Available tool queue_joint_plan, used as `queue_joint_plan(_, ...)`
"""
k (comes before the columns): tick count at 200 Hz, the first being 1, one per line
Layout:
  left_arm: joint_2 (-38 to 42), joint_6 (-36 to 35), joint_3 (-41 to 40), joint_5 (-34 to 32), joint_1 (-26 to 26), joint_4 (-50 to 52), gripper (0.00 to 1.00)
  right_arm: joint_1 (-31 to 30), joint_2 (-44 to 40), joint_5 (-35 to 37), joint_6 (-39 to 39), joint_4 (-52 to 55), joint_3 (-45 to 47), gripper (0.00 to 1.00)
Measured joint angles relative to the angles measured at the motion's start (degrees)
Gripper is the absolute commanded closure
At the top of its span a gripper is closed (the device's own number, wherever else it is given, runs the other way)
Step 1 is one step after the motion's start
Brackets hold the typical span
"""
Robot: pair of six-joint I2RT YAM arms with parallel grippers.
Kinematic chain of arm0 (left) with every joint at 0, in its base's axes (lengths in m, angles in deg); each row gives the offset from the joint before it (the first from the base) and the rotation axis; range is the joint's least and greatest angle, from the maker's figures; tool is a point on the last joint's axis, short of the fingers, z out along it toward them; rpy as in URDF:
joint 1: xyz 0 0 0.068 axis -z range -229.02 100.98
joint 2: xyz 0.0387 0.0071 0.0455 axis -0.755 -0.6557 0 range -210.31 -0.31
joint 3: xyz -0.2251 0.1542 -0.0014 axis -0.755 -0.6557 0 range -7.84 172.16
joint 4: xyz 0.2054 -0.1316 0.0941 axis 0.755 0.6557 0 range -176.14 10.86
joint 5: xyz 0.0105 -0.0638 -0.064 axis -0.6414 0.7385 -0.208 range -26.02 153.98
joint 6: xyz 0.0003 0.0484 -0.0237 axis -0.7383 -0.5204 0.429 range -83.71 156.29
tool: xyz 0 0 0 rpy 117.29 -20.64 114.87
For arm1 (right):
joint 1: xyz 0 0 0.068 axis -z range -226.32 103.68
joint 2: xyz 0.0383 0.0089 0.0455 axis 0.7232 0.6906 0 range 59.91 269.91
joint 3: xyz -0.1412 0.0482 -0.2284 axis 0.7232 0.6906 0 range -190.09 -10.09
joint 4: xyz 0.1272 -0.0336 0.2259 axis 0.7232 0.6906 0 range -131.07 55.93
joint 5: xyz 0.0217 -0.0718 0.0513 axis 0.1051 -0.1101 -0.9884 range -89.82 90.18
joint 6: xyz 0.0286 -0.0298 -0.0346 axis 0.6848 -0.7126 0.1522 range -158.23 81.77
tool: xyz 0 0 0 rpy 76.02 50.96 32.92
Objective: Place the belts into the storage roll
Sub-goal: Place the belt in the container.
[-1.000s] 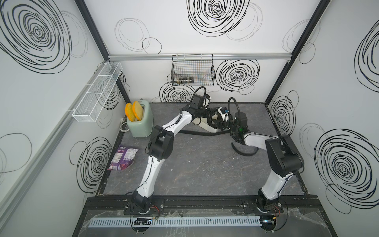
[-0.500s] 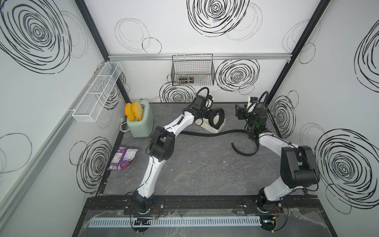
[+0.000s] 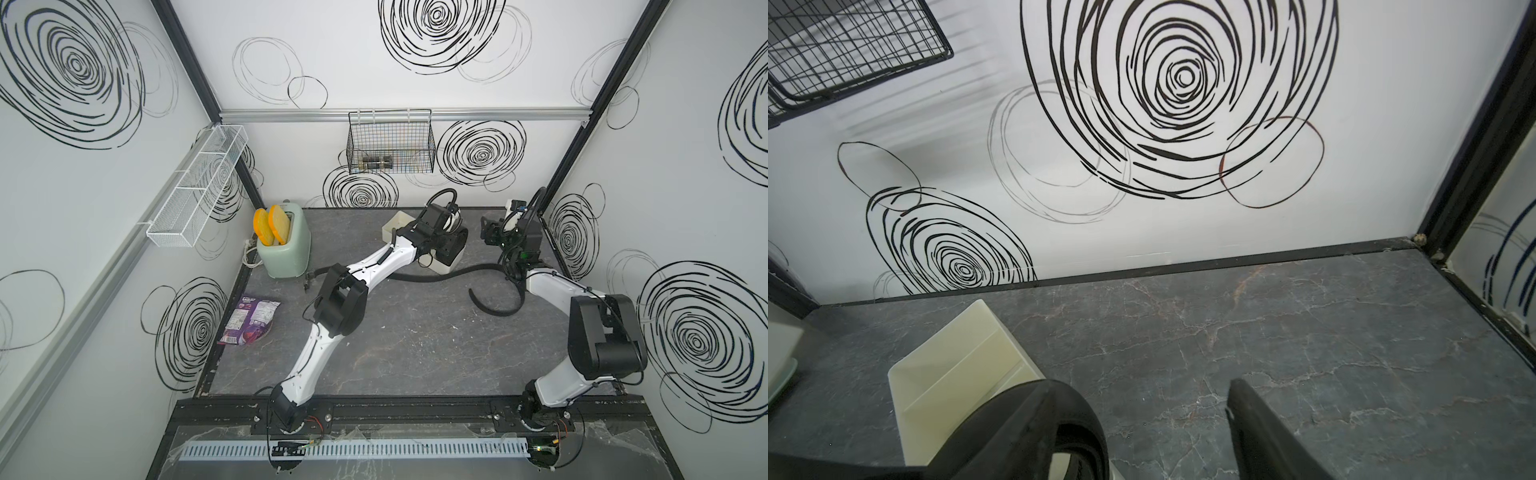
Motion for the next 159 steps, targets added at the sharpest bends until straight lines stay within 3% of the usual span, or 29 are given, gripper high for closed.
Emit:
queue_joint_plan(50,0.0,0.9,0.0,0.7,-0.1,1.3,0.49,0.0,0.0,0.2,0.3,2.1,0.0,0.31)
queue_joint_plan(65,0.0,1.4,0.0,0.9,-0.1,1.2,0.54,0.2,0.0,0.2,0.5,2.3,0.0,0.31)
queue_joint_plan(82,0.0,1.4,0.0,0.8,0.2,1.2,0.67,0.2,-0.2,0.2,0.6,2.4,0.0,0.31)
queue_joint_plan(142,-0.1,0.9,0.0,-2.5,2.7,1.2,0.67,0.6,-1.4,0.3,1.7,2.0,1.0,0.3)
queue_joint_plan(159,-0.2,0.9,0.0,-3.0,3.5,1.0,0.61,0.6,-1.5,0.3,1.9,2.0,1.4,0.3)
